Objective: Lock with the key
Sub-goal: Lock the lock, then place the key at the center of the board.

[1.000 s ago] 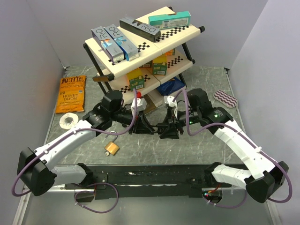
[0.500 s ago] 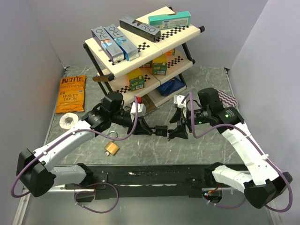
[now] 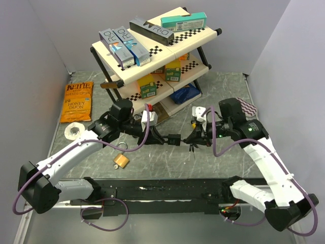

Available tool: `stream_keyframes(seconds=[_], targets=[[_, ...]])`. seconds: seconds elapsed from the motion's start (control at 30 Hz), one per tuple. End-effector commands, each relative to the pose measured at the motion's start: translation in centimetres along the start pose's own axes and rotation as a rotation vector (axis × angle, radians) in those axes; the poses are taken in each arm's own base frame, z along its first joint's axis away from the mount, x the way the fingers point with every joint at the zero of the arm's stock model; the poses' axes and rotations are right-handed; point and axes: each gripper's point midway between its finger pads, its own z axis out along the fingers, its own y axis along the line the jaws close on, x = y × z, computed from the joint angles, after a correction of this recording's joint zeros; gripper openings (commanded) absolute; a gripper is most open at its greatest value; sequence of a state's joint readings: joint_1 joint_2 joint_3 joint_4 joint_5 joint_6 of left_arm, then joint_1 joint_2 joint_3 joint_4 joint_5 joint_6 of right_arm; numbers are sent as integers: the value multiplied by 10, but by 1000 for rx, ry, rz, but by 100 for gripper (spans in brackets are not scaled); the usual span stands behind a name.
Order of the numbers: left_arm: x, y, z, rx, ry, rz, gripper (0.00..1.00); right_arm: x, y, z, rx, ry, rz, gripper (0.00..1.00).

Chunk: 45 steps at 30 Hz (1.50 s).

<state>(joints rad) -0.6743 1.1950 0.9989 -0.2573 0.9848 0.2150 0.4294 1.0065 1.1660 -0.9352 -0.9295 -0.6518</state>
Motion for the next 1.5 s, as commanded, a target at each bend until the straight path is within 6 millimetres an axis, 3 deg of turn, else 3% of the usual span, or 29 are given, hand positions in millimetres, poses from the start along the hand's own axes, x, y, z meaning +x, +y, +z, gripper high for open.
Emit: stream_keyframes(seconds=[0.0, 0.17, 0.37, 0.47, 0.57, 0.73, 0.93, 1.23, 1.33, 1.37, 1.47], targets=[[-28, 2, -16, 1, -61, 112, 1, 24, -11, -20, 104, 42, -42, 0], [-20, 3, -23, -6, -32, 119, 1, 54, -33, -34, 182, 68, 0, 0], [-13, 7, -21, -19, -21, 105, 1, 71, -89, -17, 246, 68, 162, 0], [-10, 10, -21, -35, -17, 91, 1, 110, -115, -9, 303, 165, 315, 0], [-2, 14, -20, -56, -2, 86, 1, 148, -129, -24, 340, 245, 393, 0], [14, 18, -12, -66, 45, 90, 1, 203, -148, -81, 452, 352, 447, 0], [34, 17, 15, 4, 102, 59, 1, 262, -154, -118, 483, 484, 482, 0], [34, 31, 41, 44, 128, 37, 1, 301, -158, -137, 499, 582, 472, 0], [35, 32, 47, 65, 129, 9, 1, 310, -154, -141, 507, 614, 456, 22], [36, 33, 49, 68, 132, 3, 1, 311, -154, -143, 519, 612, 461, 40], [36, 35, 56, 79, 135, -18, 1, 304, -154, -147, 535, 602, 454, 45]])
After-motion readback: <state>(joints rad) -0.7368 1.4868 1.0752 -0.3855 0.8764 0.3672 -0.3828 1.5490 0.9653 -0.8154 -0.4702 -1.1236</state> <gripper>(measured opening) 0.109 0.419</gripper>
